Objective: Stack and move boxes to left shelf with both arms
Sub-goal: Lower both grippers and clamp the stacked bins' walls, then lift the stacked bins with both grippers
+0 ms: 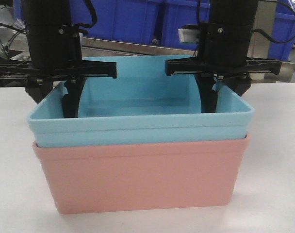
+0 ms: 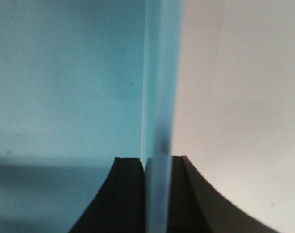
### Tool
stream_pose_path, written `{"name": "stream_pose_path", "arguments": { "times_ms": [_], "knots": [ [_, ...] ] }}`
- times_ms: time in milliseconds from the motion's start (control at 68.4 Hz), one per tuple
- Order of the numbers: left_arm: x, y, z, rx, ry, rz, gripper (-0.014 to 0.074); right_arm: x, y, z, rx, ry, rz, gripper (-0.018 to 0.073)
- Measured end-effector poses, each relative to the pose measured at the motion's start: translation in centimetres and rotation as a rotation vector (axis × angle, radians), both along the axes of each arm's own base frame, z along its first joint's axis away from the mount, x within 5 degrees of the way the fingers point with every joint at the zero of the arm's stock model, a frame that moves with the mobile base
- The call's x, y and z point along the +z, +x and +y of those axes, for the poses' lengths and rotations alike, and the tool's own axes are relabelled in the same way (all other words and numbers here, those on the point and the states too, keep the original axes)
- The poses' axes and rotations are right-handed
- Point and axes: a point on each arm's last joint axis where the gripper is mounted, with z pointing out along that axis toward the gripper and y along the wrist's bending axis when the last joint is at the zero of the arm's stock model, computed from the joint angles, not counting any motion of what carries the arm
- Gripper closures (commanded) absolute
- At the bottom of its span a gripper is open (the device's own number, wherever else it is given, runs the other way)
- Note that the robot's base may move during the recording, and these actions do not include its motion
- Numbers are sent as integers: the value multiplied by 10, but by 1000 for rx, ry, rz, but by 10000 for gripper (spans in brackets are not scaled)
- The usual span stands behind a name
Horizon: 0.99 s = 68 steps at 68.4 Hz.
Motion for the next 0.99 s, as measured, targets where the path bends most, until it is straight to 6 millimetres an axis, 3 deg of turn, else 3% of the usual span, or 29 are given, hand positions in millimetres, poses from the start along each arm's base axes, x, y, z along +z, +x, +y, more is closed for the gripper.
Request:
{"name": "stream_pose_path", "arguments": {
  "times_ms": [716, 833, 994],
  "knots": [
    [0, -3, -1, 7, -8, 32, 608, 1, -2, -1, -68, -1, 24, 503],
    [4, -5, 0, 9, -17, 32, 608, 10, -5, -3, -81, 9, 11, 503],
    [25, -12, 3, 10, -47, -1, 608, 31, -15, -7, -103, 22, -3, 503]
  ]
}}
